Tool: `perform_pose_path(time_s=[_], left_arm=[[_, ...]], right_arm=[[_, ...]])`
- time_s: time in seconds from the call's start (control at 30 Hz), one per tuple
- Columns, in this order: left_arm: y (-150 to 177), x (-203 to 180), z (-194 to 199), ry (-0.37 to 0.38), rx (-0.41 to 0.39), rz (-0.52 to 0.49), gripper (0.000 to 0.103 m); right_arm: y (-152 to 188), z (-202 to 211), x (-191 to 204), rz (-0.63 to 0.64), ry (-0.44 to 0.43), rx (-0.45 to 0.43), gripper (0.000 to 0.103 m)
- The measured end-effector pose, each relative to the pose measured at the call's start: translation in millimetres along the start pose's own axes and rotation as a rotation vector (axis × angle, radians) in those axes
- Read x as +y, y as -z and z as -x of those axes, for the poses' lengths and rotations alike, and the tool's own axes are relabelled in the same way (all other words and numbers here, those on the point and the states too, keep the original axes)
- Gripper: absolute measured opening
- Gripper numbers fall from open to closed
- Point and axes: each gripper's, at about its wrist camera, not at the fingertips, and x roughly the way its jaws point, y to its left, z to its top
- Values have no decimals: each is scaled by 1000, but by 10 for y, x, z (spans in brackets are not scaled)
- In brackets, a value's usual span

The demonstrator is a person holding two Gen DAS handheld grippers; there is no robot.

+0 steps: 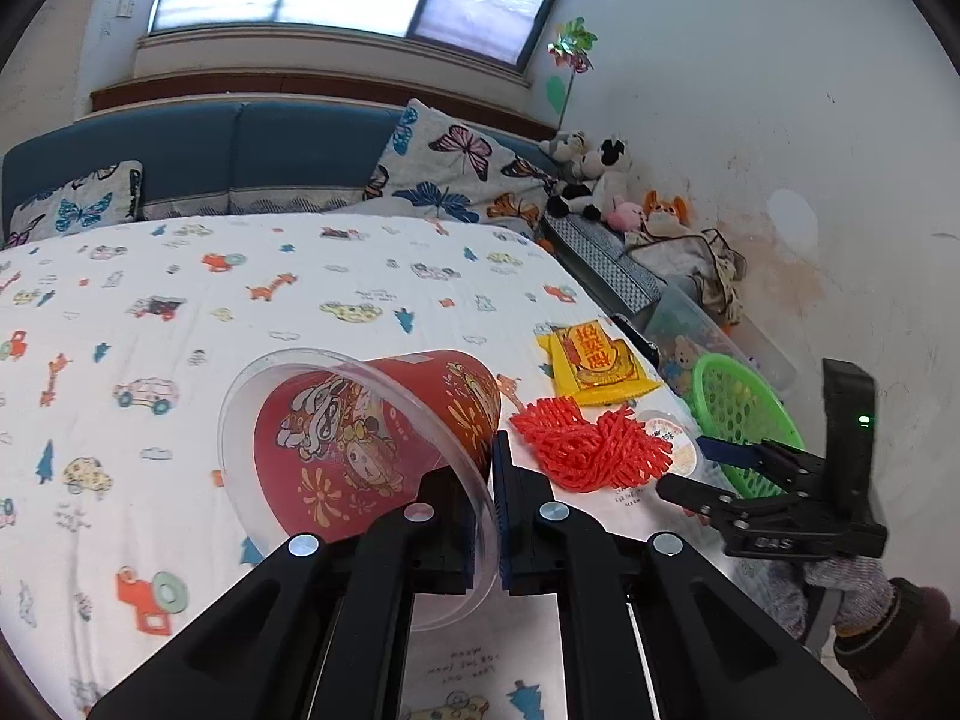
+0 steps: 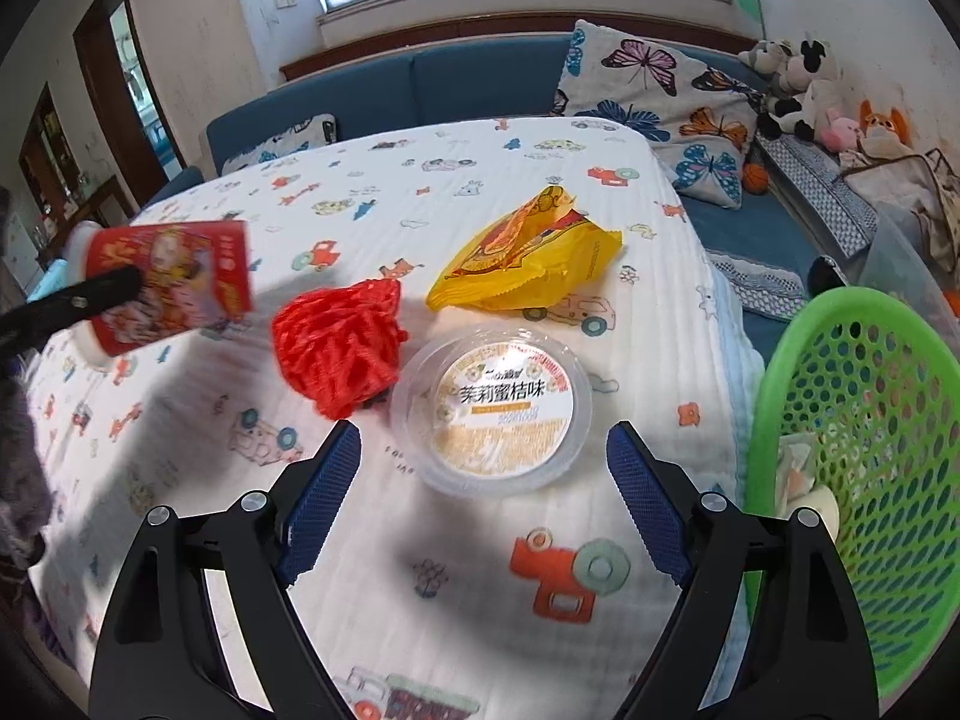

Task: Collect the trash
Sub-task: 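Drop the sealed jelly cup into the basket with the right gripper while the left holds the red cup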

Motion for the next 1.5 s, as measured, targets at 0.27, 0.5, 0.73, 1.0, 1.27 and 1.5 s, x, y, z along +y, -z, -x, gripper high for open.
perform_pose_path(time_s=[0.27,0.5,0.73,1.0,1.27,1.5], left_arm=[[18,8,151,-2,-22,-2,5],[38,-46,196,5,-25,-8,5],[27,-174,220,25,-32,-17,5],[-4,-464,245,74,-41,-55,5],[-22,-842,180,140,-28,-90,5],[-29,-1226,43,193,-8,-137,5]], right_arm=[[-68,-194,-66,-7,22,23,84],[-50,-169,-54,-15,8,17,69],[32,14,-37,-6,5,1,68],[147,377,-123,-31,5,-41,68],[320,709,-450,-78,62,-58,68],[482,980,-992,-159,156,-68,68]])
